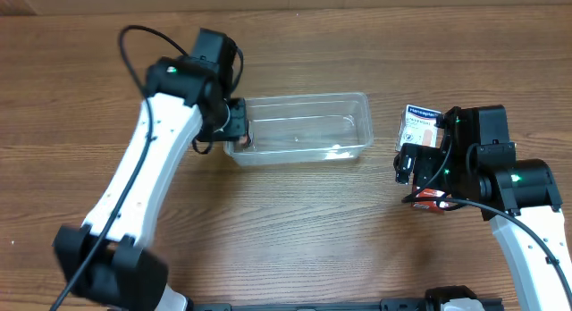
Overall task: Pack container
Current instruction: 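Place the orange tube into the container beside the bottle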
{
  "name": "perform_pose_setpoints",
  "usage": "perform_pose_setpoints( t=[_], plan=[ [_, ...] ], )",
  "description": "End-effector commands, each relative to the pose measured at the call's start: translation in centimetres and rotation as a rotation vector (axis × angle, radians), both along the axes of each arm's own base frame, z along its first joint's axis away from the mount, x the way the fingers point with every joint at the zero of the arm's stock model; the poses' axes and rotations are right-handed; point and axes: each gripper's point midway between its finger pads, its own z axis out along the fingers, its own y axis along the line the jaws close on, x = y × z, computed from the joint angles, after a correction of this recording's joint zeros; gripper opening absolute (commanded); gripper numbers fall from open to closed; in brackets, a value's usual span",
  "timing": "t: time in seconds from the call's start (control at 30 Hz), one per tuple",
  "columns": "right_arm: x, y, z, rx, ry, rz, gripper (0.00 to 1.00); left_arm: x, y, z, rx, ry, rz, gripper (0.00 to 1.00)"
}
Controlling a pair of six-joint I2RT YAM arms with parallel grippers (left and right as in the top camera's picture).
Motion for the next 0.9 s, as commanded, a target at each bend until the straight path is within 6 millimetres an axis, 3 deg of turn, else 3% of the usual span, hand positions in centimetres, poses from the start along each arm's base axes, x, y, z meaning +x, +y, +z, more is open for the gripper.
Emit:
perform_pose_setpoints(
  t=[0.0, 0.27, 0.33, 0.4, 0.5, 0.63, 0.77, 0.87],
  plan=[
    [0.6, -0.2, 1.0, -0.007, -0.031, -0.001, 1.0, 0.6, -0.5, -3.1, 0.016, 0.061, -0.007, 0.13],
    [0.5, -0.2, 0.9, -0.007, -0.029, -0.001, 1.0, 0.6, -0.5, -7.5, 0.053, 0.184, -0.006, 0.17],
    [0.5, -0.2, 0.9, -0.007, -0.029, 0.0, 1.0, 0.6, -0.5, -7.6, 0.053, 0.186, -0.005, 0.25],
    [0.5, -0.2, 0.9, -0.007, -0.029, 0.0, 1.0, 0.6, -0.5, -7.5, 0.053, 0.186, -0.006, 0.41],
    [0.5, -0.2, 0.9, -0.008, -0.029, 0.0, 1.0, 0.5, -0.5, -7.0, 0.053, 0.182, -0.008, 0.47],
    [0.5, -0.2, 0.9, -0.007, -0.03, 0.0, 1.0, 1.3, -0.7, -3.1, 0.037, 0.121, -0.019, 0.48],
    [0.5, -0.2, 0.9, -0.008, -0.029, 0.0, 1.0, 2.1, -0.8, 3.0, 0.014, 0.002, -0.032, 0.5],
    [0.5, -0.2, 0.9, -0.008, -0.027, 0.0, 1.0, 1.6, 0.6, 8.0, 0.042, -0.109, -0.007, 0.55]
  ],
)
